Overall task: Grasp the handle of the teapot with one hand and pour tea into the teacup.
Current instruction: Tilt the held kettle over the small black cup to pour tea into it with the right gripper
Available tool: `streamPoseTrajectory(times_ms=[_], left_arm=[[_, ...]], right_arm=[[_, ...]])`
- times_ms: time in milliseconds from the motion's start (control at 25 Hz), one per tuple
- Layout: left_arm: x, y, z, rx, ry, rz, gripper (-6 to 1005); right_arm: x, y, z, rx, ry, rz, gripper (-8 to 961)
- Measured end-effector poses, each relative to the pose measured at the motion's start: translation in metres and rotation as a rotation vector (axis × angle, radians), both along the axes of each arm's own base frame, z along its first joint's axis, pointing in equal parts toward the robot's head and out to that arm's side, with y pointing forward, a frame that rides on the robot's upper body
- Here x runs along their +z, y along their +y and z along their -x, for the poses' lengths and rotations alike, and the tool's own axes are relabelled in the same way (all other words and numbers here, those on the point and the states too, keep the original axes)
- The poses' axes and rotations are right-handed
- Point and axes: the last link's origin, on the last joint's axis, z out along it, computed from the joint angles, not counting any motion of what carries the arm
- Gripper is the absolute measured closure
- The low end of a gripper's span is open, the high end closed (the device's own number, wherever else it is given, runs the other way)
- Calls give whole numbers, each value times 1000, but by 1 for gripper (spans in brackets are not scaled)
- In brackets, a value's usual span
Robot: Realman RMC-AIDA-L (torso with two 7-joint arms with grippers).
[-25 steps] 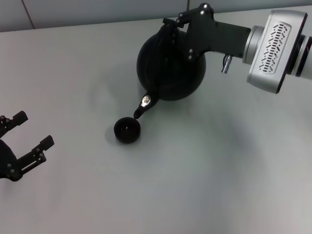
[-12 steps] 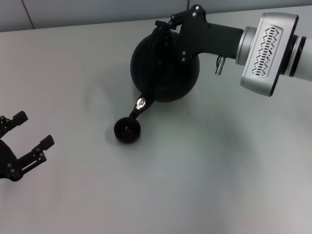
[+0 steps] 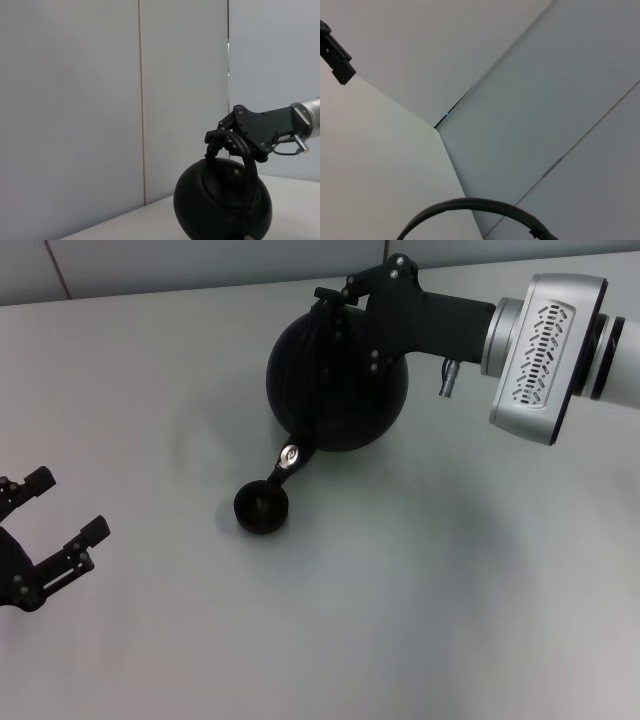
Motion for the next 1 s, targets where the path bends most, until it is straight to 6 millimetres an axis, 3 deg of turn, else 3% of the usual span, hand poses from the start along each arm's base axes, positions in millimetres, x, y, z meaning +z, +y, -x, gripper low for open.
streamPoseTrajectory(times_ms=[1000], left_arm=[[1, 0, -1, -3, -5, -4, 195]], right_arm=[[0, 2, 4, 33, -20, -11, 872]])
